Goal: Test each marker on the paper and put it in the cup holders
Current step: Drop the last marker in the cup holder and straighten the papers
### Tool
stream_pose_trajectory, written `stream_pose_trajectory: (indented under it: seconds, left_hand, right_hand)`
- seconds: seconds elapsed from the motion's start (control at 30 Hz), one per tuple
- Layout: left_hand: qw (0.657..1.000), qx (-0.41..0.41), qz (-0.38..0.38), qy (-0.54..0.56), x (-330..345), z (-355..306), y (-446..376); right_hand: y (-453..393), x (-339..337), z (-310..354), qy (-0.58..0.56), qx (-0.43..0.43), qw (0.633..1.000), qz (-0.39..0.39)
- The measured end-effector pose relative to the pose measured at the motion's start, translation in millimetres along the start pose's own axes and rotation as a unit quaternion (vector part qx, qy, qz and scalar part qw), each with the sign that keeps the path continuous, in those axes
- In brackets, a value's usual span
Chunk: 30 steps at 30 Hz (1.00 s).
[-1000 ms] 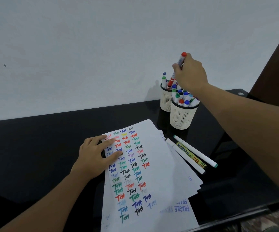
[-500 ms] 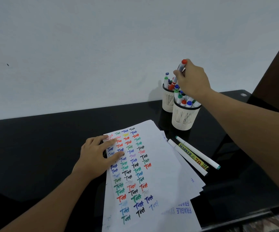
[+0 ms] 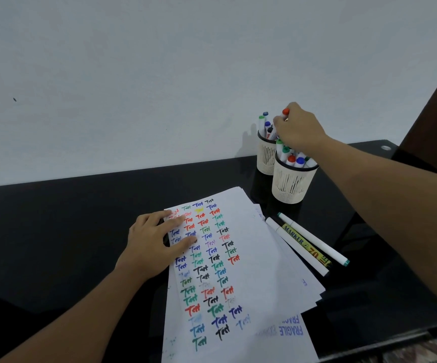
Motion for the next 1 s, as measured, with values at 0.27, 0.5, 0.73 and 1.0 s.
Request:
stream_pose_trajectory:
  seconds: [0.27,0.5,0.73,1.0]
  left_hand:
    - [1.000,0.001,-0.004,0.003,-1,-1,1]
    - [1.000,0.003,-0.005,0.013,-3,-1,1]
    - [1.000,0.001,-0.006,0.016,-4,-1,2]
    - [1.000,0.007,-0.012,0.019,-6,-3,5]
  right_hand:
    - [-3,4,-6,-0.025,0.025,0.999,0.042]
    - [-4,-5,-7,-0.037,0.020,0.999,-0.028]
    - [-5,-3,-3,-0.003,0.021,1.000,0.007]
    - [40,-52,35,0.056,-0.053,0.987,-0.140]
Point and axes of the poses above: each hand's wrist, its own y-axis away from the middle knuckle, its own x-axis out of the palm, z = x × y, the point moved 9 cm from there along -y, towards the middle knuckle, and after that the axes turned 14 degrees about -x, right-handed, at the moved point
